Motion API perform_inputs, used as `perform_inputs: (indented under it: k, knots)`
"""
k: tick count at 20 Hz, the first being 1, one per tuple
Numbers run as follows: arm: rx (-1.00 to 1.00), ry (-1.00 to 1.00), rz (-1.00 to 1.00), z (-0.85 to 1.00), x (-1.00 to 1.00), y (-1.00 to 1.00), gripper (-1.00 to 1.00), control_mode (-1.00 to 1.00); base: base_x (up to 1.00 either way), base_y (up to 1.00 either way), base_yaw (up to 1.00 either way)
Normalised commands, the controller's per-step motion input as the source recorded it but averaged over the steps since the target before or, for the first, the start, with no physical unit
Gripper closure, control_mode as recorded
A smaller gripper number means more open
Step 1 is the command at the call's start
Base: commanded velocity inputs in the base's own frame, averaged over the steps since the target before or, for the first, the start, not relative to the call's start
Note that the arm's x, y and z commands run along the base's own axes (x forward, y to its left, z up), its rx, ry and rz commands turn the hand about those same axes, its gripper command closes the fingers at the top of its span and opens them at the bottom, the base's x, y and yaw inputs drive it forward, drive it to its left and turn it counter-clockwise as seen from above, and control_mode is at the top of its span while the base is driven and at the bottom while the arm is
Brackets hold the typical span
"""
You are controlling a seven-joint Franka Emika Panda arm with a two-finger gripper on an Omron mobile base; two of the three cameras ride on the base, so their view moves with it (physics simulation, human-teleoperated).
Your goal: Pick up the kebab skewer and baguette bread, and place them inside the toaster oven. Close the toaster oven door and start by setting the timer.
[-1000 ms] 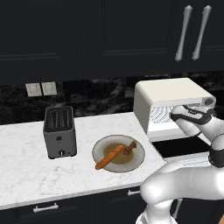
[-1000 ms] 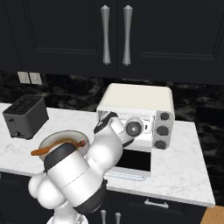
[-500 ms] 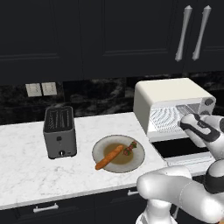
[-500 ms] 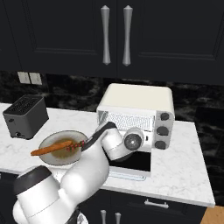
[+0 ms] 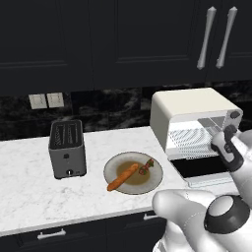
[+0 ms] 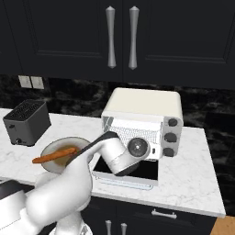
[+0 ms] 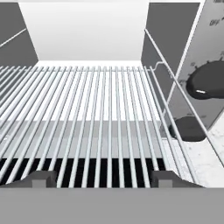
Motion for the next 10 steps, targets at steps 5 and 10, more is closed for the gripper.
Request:
perform_inputs:
  k: [5,10]
  knots:
    - [0.00,0.02,0.00,0.16,-0.53,0.00,-1.00,-1.00,0.00,0.00,0.00]
    - [-0.08,0.01,0.00,0.79,-0.50,0.54,-1.00,-1.00,0.00,0.00,0.00]
